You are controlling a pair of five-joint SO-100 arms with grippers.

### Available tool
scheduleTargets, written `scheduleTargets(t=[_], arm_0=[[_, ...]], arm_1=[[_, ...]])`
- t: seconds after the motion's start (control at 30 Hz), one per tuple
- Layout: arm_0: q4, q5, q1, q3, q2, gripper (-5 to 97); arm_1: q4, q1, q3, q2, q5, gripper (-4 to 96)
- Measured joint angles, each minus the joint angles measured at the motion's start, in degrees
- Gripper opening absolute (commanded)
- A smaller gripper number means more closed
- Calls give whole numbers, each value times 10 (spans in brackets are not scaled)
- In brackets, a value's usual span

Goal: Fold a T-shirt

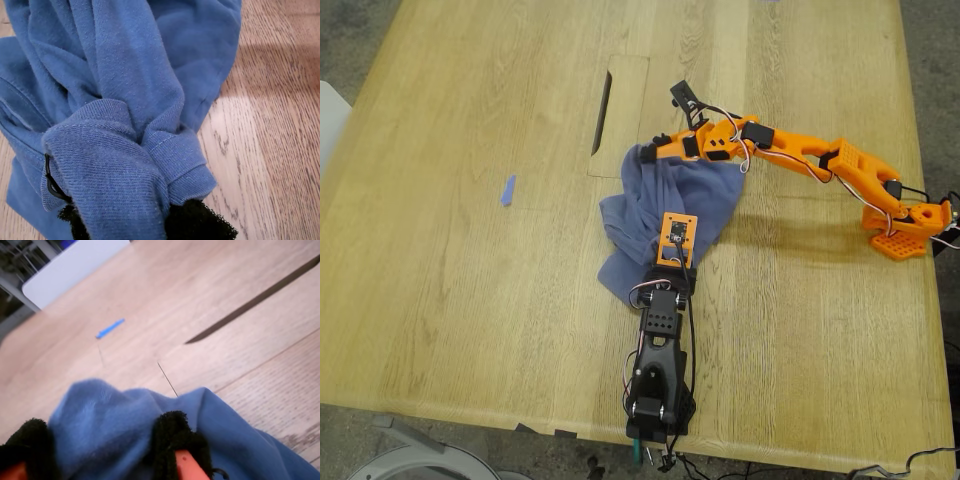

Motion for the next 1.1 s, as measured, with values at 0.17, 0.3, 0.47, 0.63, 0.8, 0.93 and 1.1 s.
scheduleTargets(t=[0.17, 0.3, 0.47, 0.63, 0.8, 0.93, 1.1], arm_0=[[0, 0, 7, 0, 0, -1], [0, 0, 9, 0, 0, -1], [0, 0, 16, 0, 0, -1], [0, 0, 17, 0, 0, -1], [0, 0, 33, 0, 0, -1], [20, 0, 56, 0, 0, -1], [69, 0, 83, 0, 27, -1]], arm_1=[[-33, 0, 11, -35, -11, 205], [-26, -1, 1, -54, -11, 0], [108, 11, -87, -73, -14, 0], [242, 28, -180, -72, -25, -1], [335, 32, -192, -52, -30, -1], [422, 21, -215, -25, -18, -1], [522, 3, -216, 16, -12, -1]])
